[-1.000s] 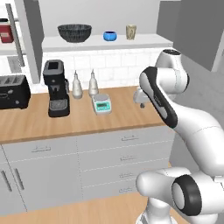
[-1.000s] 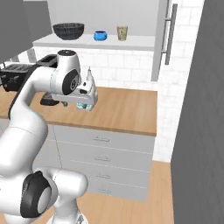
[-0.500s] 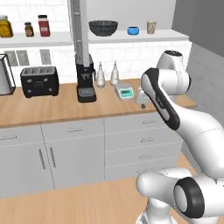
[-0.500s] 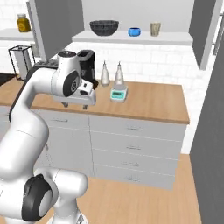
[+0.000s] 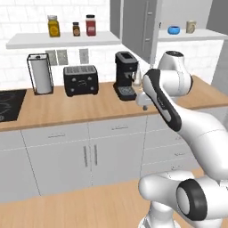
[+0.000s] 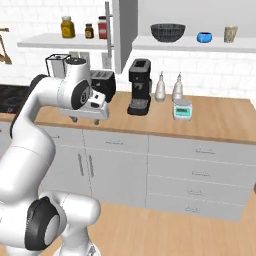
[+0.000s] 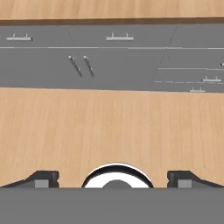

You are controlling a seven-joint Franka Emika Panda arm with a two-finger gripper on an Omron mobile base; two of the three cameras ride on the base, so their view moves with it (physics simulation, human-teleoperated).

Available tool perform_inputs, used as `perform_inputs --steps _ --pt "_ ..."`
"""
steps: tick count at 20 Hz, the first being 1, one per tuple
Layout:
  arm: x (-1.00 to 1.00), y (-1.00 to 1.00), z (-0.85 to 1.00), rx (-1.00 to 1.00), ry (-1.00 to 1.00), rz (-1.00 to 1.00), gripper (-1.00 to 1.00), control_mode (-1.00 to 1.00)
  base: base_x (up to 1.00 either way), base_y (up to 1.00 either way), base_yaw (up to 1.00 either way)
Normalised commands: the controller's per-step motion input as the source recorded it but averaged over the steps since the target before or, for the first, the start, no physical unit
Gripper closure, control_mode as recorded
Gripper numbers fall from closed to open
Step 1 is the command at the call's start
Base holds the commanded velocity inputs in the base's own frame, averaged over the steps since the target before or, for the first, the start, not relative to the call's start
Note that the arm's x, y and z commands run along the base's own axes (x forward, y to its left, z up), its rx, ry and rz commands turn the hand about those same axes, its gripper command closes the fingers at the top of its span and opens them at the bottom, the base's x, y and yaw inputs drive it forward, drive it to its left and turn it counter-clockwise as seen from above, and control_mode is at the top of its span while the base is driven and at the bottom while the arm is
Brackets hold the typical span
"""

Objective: Gather all objects into one cabinet and sort the glasses and bowls to opposite sides.

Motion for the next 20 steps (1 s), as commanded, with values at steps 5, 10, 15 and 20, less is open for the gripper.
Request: perform_inputs --steps 5,10,15,20 --pt "0.00 0.00 0.00 0.00 0.00 0.00 -1.00 1.00 0.06 1.00 -0.11" --pt "0.00 0.00 0.00 0.00 0.00 0.00 -1.00 1.00 0.17 1.00 -0.15" --pt "0.00 0.00 0.00 0.00 0.00 0.00 -1.00 1.00 0.14 1.00 -0.18" --pt "0.00 0.00 0.00 0.00 0.00 0.00 -1.00 1.00 0.00 1.00 -0.17"
